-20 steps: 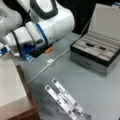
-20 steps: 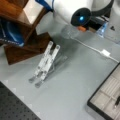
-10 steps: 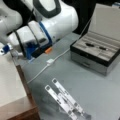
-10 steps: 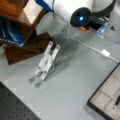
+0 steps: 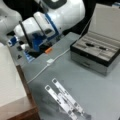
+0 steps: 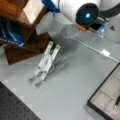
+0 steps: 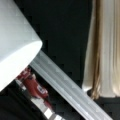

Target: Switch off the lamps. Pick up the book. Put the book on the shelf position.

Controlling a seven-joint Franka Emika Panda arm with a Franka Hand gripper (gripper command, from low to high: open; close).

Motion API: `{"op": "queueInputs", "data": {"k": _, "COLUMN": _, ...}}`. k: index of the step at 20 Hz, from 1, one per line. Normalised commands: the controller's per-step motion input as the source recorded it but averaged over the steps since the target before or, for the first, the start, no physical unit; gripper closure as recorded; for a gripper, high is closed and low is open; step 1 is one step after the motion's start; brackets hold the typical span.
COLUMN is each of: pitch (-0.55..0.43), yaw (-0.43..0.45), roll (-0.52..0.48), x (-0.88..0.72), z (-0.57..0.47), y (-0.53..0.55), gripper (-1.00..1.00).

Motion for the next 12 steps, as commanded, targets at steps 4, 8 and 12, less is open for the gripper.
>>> {"op": "queueInputs", "data": {"k": 4, "pitch": 0.020, "yaw": -0.379, "roll": 0.022, "x": 0.44, "z": -0.09, "y": 0.69, "gripper": -1.00}}
{"op": "queueInputs", "data": {"k": 8, "pitch": -0.021, "yaw": -0.347, "roll": 0.103, "x": 0.39, "z": -0.10, "y": 0.37, "gripper": -1.00}}
{"op": "queueInputs", "data": {"k": 12, "pitch": -0.227, "yaw": -0.316, "roll": 0.379, "x": 0.35, "z": -0.15, "y": 0.27, "gripper": -1.00}}
